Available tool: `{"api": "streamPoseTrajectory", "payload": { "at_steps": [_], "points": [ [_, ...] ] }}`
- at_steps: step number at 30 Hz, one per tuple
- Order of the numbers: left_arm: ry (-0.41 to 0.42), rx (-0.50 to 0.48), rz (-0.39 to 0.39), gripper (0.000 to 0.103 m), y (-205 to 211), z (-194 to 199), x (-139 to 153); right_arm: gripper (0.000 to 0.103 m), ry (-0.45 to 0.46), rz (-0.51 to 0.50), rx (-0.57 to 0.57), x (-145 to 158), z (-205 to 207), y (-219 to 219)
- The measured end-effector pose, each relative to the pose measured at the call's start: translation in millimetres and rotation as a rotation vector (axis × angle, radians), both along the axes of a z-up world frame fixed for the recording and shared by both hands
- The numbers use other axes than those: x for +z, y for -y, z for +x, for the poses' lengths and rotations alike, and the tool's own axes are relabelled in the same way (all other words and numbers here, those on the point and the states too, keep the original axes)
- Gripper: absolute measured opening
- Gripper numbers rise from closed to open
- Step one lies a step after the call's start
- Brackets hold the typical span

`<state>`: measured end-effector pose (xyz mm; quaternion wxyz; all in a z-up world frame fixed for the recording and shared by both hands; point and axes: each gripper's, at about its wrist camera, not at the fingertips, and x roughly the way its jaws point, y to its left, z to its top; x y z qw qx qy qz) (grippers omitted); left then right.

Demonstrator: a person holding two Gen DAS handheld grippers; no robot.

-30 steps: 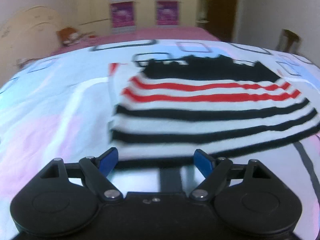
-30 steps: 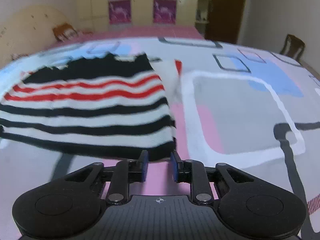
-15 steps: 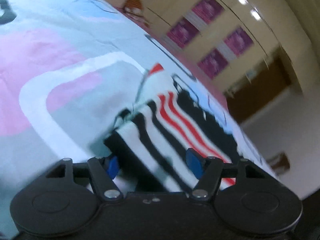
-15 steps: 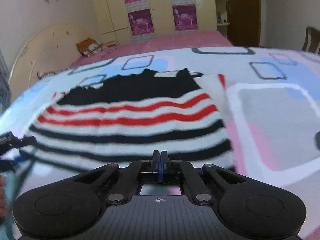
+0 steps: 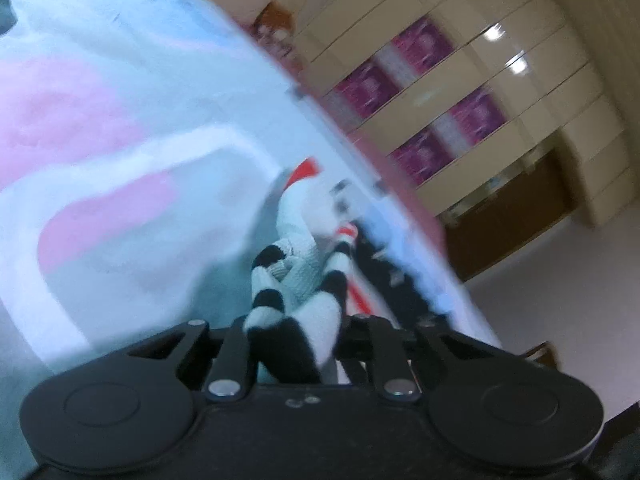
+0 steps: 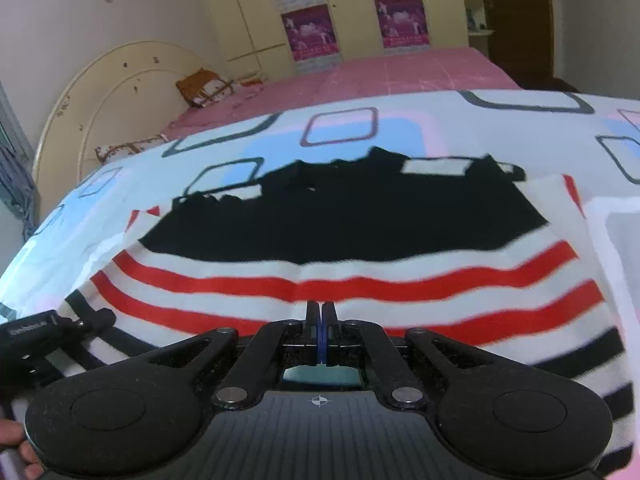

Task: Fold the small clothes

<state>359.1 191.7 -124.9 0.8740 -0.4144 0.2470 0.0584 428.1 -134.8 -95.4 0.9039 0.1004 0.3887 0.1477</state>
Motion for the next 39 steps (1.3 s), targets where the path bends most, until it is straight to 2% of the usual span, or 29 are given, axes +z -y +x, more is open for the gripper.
{"api": "streamPoseTrajectory", "payload": {
  "at_steps": [1,3,4,5,6,8,10,17,20,23,28,30,32,34,35,36,37,38,39],
  "points": [
    [0.020,-0.006,0.021,0.016,2,-2,4,0.000,0.002,0.007,0.008,-1,-1,-1],
    [-0.035,-0.016,0.057,0.016,3,3,-4,0.000,-0.048,-0.048,0.034,-20,4,-8],
    [-0.088,-0.010,0.037,0.016,0,6,-14,0.000,-0.024,-0.045,0.040,-23,2,-8],
    [-0.098,0.000,-0.002,0.016,-5,5,-21,0.000,-0.026,-0.043,0.043,-23,2,-7],
    [-0.081,0.003,-0.020,0.016,-7,2,-21,0.000,-0.036,-0.040,0.045,-21,4,-6],
    [-0.067,-0.004,0.024,0.015,0,1,-12,0.000,-0.045,-0.039,0.051,-21,5,-4],
    [-0.024,-0.003,0.027,0.015,4,-1,-1,0.000,-0.045,-0.030,0.052,-23,6,-1],
    [0.062,-0.088,0.145,0.015,46,0,47,0.000,-0.050,-0.013,0.091,-21,12,3],
    [0.082,-0.130,0.186,0.015,78,8,70,0.000,-0.074,0.068,0.089,-16,17,21],
    [0.114,-0.194,0.242,0.015,119,19,92,0.000,-0.040,0.126,0.036,-6,12,54],
    [0.129,-0.337,0.313,0.015,208,42,107,0.000,0.019,0.185,-0.112,14,-1,141],
    [0.097,-0.399,0.336,0.015,248,53,100,0.000,0.024,0.203,-0.178,17,-5,179],
    [0.021,-0.481,0.376,0.017,293,68,79,0.000,0.016,0.236,-0.238,17,-8,215],
    [-0.125,-0.613,0.433,0.035,339,81,45,0.000,-0.003,0.283,-0.288,14,-8,248],
    [-0.195,-0.667,0.463,0.039,356,83,31,0.010,-0.029,0.296,-0.312,12,-6,259],
    [-0.191,-0.683,0.509,0.049,365,75,29,0.027,-0.051,0.309,-0.328,10,-5,272],
    [-0.161,-0.693,0.518,0.068,365,66,36,0.066,-0.035,0.318,-0.336,14,-8,281],
    [-0.120,-0.707,0.475,0.074,355,58,48,0.075,0.003,0.312,-0.344,19,-12,287],
    [-0.087,-0.700,0.439,0.073,344,50,58,0.074,0.026,0.306,-0.325,24,-15,292]
  ]
}}
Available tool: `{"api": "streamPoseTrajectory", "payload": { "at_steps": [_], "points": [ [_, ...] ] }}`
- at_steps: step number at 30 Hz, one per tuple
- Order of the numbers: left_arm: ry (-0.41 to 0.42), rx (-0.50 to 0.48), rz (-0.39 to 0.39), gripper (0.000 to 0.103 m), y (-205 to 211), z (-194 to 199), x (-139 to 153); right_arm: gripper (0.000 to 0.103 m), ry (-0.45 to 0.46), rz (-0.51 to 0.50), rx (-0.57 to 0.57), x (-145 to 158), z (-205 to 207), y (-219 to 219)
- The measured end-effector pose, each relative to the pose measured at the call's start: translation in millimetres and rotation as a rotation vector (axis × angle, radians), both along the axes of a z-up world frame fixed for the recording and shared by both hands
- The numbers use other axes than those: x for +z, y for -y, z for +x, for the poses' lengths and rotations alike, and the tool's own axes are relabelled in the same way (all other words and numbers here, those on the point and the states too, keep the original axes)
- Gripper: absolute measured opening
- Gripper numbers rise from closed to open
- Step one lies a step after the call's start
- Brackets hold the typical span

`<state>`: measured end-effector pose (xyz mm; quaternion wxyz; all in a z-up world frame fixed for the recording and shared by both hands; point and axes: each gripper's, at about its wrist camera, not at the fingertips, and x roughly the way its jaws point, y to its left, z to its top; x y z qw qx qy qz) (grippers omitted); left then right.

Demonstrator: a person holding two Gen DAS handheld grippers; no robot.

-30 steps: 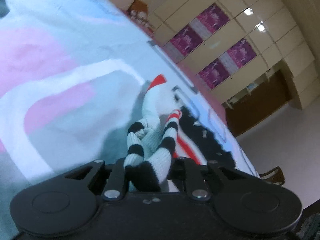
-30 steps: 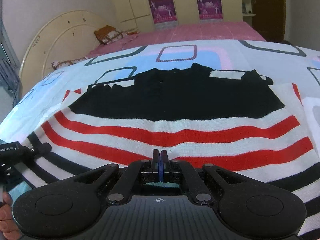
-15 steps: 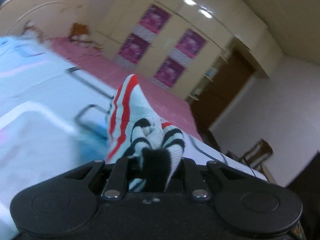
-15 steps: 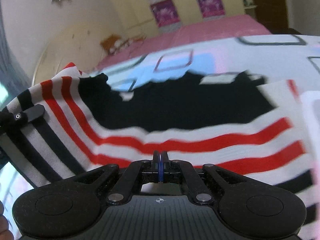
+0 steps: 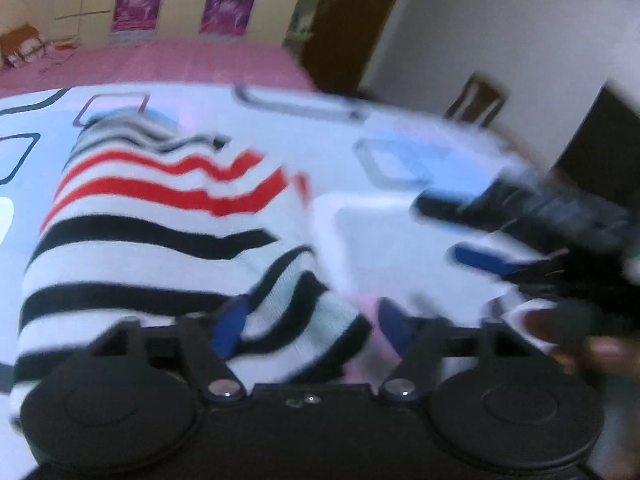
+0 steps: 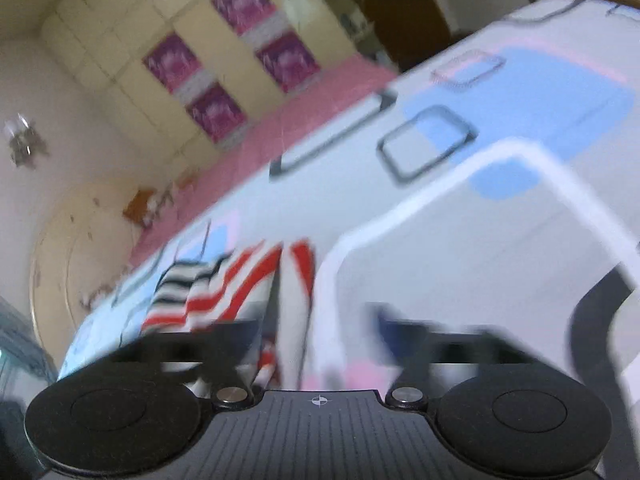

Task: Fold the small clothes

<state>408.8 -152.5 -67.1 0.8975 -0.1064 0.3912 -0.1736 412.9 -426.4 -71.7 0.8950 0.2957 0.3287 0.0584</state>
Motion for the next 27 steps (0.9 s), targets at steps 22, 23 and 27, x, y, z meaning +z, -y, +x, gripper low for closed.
{"api": "streamPoseTrajectory", "payload": {
  "at_steps": [22,23,27],
  "points": [
    [0.001,0.052,0.130,0.046,-116,36,-8,0.021,-0.243,0.038,0.227,-18,14,-82],
    [0.006,0.040,0.122,0.045,-119,36,-7,0.017,-0.234,0.029,0.220,-18,9,-86],
    [0.005,-0.036,0.130,0.045,-123,39,-13,0.015,-0.197,-0.020,0.185,-17,-21,-97]
  ]
}}
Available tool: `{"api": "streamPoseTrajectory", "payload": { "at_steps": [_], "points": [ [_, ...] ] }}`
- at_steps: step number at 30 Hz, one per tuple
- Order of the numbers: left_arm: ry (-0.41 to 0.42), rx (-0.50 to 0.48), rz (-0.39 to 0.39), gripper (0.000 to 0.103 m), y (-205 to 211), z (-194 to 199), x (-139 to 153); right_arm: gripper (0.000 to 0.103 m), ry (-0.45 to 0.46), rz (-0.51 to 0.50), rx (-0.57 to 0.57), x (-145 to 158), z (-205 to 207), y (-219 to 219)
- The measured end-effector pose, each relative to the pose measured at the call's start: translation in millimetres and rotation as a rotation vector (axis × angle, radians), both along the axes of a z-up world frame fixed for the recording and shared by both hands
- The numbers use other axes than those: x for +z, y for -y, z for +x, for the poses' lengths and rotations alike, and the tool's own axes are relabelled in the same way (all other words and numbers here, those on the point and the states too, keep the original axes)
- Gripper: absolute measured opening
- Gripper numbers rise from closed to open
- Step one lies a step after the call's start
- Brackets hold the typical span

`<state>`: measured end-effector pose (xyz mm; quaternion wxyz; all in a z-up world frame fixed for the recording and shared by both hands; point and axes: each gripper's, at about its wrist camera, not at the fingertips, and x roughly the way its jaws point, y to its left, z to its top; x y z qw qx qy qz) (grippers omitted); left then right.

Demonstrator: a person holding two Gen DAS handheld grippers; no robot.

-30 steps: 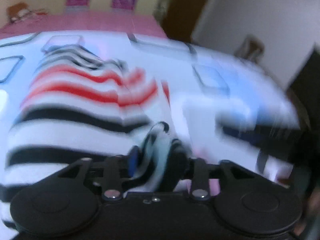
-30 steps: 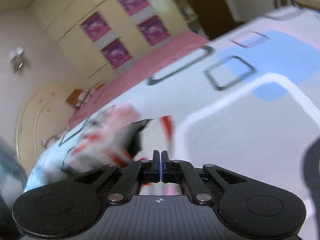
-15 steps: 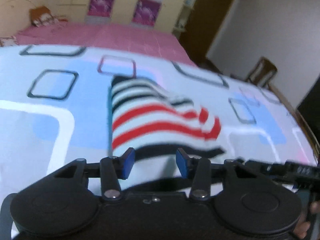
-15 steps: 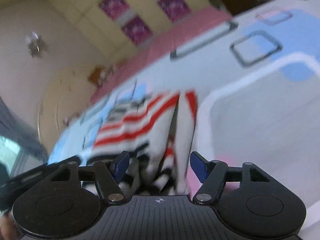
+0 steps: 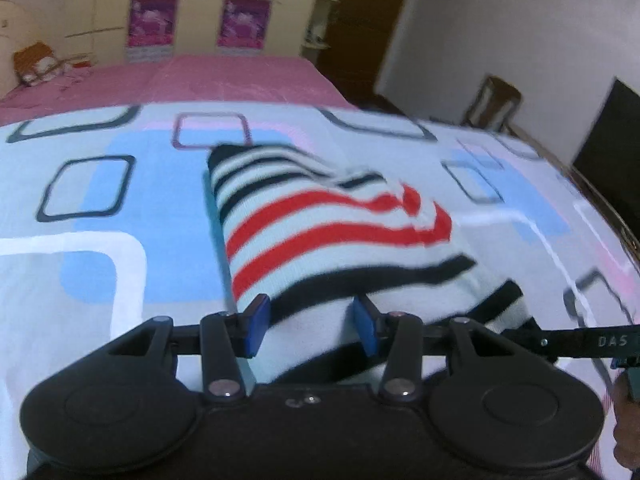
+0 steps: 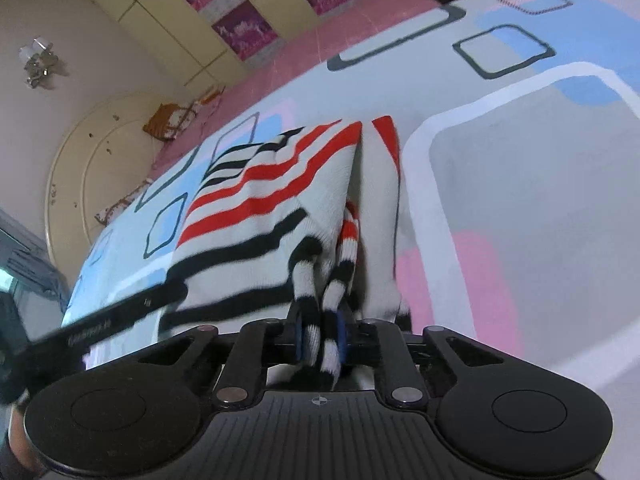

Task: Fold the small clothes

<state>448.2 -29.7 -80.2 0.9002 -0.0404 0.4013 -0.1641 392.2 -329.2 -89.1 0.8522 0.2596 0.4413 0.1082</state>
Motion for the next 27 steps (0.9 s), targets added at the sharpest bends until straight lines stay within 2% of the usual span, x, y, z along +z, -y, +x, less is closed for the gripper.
{"api": "streamPoseTrajectory", "payload": {
  "at_steps": [2,4,6,7,8,11,12,13,14,15,16,18,19,21,23,24,27],
  "points": [
    [0.005,-0.053,0.061,0.046,6,3,-5,0.015,-0.040,0.001,-0.027,-17,3,-1],
    [0.002,-0.078,0.060,0.045,5,9,-2,0.016,-0.044,0.039,-0.046,-18,7,5],
    [0.035,-0.080,0.007,0.043,-5,13,5,0.047,0.017,0.014,-0.069,-1,10,11],
    [0.044,-0.073,-0.008,0.043,-9,17,7,0.073,0.073,-0.018,-0.093,8,13,14],
    [0.043,-0.065,-0.016,0.043,-12,23,7,0.074,0.122,-0.027,-0.096,14,18,17],
    [0.050,-0.034,-0.048,0.047,-19,40,4,0.073,0.109,0.002,-0.081,12,59,20],
    [0.042,-0.021,-0.069,0.047,-22,46,1,0.072,0.101,0.003,-0.075,7,74,19],
    [0.030,-0.010,-0.091,0.047,-24,52,-1,0.063,0.080,0.012,-0.073,0,89,17],
    [0.016,-0.002,-0.112,0.047,-26,57,-4,0.059,0.053,0.026,-0.070,-8,102,16],
    [0.006,0.003,-0.120,0.047,-27,62,-7,0.058,0.018,0.043,-0.066,-18,113,15],
    [-0.002,0.004,-0.118,0.048,-26,65,-9,0.053,0.003,0.046,-0.067,-24,118,14],
    [-0.006,-0.005,-0.110,0.048,-24,68,-12,0.021,0.038,0.051,-0.039,-28,117,11],
    [0.000,-0.018,-0.104,0.046,-22,68,-12,0.011,0.075,0.024,-0.030,-22,111,11],
    [0.032,-0.071,-0.085,0.045,-15,68,-9,0.009,0.163,-0.072,-0.009,-7,93,6],
    [0.044,-0.114,-0.054,0.045,-6,69,-10,0.009,0.232,-0.108,-0.018,3,71,6],
    [0.041,-0.127,-0.017,0.047,0,72,-12,0.009,0.239,-0.103,-0.026,2,66,8],
    [0.033,-0.164,0.073,0.048,14,79,-13,0.009,0.134,-0.099,-0.025,-29,77,10]
  ]
}}
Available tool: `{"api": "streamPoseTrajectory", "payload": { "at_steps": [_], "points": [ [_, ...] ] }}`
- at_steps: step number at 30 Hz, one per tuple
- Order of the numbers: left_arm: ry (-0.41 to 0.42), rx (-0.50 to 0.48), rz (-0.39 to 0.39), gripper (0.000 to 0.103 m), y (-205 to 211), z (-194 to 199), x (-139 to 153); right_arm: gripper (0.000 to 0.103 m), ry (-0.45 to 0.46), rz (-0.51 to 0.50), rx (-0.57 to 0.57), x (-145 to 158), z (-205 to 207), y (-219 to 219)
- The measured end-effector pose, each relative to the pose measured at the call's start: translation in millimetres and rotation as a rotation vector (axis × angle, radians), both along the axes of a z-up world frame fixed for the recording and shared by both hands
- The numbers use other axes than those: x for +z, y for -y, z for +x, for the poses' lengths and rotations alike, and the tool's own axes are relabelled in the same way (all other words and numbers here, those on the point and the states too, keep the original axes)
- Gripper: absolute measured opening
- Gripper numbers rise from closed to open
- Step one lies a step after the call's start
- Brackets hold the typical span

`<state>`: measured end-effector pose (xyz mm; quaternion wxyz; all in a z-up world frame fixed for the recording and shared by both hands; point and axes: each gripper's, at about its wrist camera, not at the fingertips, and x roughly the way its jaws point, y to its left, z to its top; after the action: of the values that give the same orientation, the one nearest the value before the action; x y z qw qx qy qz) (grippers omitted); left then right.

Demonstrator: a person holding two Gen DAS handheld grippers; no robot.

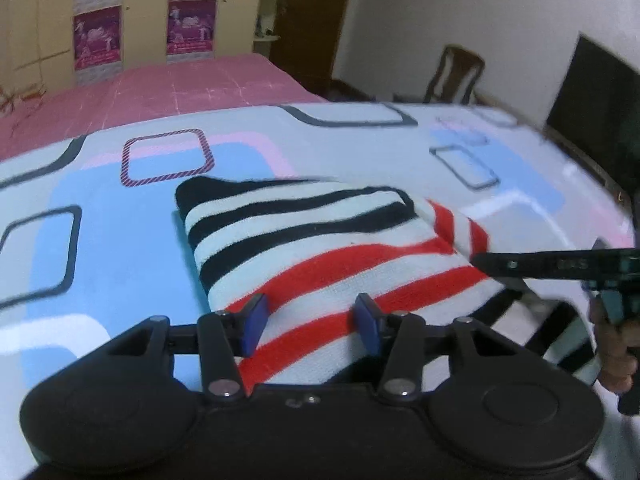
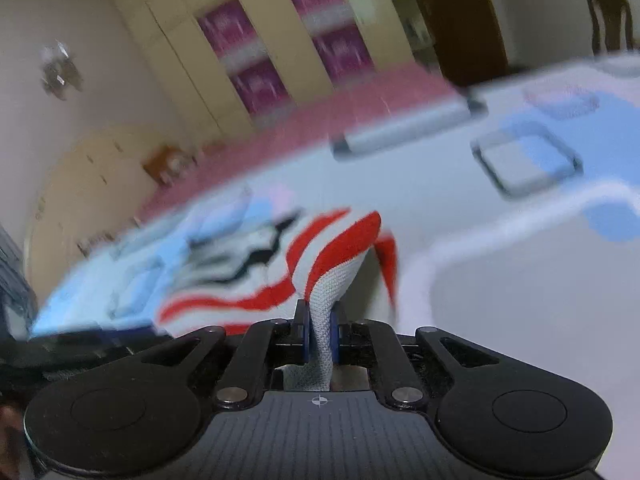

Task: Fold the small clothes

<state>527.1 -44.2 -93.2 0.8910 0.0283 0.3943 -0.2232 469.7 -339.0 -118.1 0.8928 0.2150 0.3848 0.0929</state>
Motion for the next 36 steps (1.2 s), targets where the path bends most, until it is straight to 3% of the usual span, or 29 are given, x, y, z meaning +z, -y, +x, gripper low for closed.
{"api": "streamPoseTrajectory", "payload": {
  "at_steps": [3,6,8,9,14,16,17,19,20,24,26,31,36],
  "points": [
    [0.024,-0.046,0.084,0.048,9,-1,-2,0.009,0.003,0.001,-0.006,-7,0,-1],
    [0.015,-0.048,0.079,0.048,8,1,-1,0.009,-0.011,0.025,-0.031,-9,-1,1],
    [0.027,-0.035,0.042,0.043,2,-8,9,0.024,-0.015,0.016,-0.066,1,-6,5],
    [0.046,-0.043,0.005,0.043,-3,-17,16,0.024,0.013,-0.001,-0.075,17,-14,11],
    [0.087,-0.057,-0.076,0.043,-13,-70,29,0.024,0.113,-0.065,0.072,63,-61,5],
    [0.072,-0.054,-0.085,0.035,-14,-84,22,0.020,0.124,-0.121,0.165,67,-77,-9],
    [0.052,-0.060,-0.087,0.034,-13,-87,17,0.010,0.111,-0.143,0.205,63,-82,-15],
    [0.020,-0.069,-0.051,0.035,-9,-91,4,0.000,0.042,-0.236,0.239,46,-86,-28],
    [0.003,-0.068,-0.018,0.036,-7,-93,-4,0.000,-0.022,-0.291,0.228,34,-85,-32],
    [-0.022,-0.047,0.002,0.036,-14,-102,-17,0.000,-0.134,-0.322,0.177,0,-94,-23],
    [-0.025,-0.038,-0.012,0.036,-20,-106,-14,0.000,-0.122,-0.286,0.161,6,-102,-15],
    [-0.042,-0.013,-0.029,0.036,-22,-115,-16,0.000,0.129,-0.262,0.078,60,-134,-11],
    [-0.065,-0.006,-0.015,0.036,-25,-133,-8,0.000,0.131,-0.235,0.143,61,-133,-25]
  ]
}}
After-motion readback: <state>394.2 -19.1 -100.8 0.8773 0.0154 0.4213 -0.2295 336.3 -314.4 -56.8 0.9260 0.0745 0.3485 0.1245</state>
